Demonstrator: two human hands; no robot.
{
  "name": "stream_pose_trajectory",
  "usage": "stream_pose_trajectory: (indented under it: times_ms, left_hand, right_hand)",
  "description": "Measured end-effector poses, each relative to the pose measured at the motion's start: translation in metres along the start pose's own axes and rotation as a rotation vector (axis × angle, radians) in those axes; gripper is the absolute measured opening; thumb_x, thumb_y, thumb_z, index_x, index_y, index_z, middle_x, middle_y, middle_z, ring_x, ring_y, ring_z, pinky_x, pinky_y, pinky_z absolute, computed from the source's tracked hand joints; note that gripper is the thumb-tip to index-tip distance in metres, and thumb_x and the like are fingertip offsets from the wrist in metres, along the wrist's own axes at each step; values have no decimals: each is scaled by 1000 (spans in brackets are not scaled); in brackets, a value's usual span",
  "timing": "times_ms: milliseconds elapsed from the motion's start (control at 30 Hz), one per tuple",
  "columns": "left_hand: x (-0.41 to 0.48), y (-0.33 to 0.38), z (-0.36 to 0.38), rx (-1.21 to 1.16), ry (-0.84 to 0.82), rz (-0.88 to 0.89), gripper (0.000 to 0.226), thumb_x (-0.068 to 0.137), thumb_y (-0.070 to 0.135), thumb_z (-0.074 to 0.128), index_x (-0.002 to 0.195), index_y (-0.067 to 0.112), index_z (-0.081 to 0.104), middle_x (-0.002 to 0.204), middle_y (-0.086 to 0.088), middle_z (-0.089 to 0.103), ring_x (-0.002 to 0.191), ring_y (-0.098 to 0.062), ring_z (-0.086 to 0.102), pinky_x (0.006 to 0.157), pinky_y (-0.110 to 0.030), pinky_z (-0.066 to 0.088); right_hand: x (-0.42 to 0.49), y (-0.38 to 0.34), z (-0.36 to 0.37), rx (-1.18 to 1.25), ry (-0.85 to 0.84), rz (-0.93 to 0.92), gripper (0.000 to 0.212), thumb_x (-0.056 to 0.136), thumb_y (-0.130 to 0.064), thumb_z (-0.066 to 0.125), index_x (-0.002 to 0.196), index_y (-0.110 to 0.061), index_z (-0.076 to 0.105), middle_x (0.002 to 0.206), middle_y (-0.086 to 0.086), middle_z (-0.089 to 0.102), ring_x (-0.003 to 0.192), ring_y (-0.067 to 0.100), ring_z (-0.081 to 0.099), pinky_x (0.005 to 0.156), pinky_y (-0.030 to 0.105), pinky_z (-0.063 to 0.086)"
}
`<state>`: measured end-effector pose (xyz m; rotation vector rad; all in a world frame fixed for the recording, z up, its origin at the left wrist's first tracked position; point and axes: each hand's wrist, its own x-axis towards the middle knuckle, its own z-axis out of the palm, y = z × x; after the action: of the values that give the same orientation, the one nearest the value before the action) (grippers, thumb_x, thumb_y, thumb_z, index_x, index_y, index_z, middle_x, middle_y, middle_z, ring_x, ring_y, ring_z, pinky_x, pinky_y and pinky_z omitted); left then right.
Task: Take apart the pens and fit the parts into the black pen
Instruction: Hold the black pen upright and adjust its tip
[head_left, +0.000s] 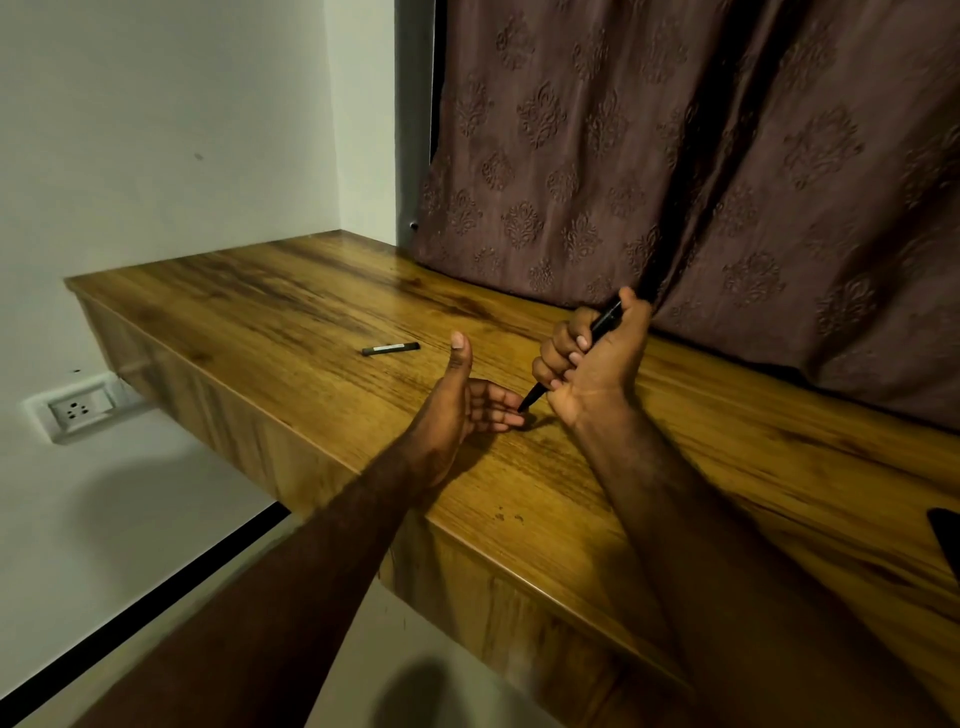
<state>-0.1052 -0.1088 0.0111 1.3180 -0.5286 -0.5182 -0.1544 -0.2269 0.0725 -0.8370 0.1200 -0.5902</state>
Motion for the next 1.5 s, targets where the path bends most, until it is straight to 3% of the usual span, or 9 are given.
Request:
stream_pose_trajectory:
  times_ms: [1500]
  left_hand:
    - [4,-2,-3,13,-36,-28,102,65,81,16,87,-4,66,84,-21,69,78,-27,70,77,-32,51]
  right_hand:
    - [3,4,-6,23,58,-13,62,92,-57,30,45,-16,30,37,-2,21,34,14,13,44,18,10]
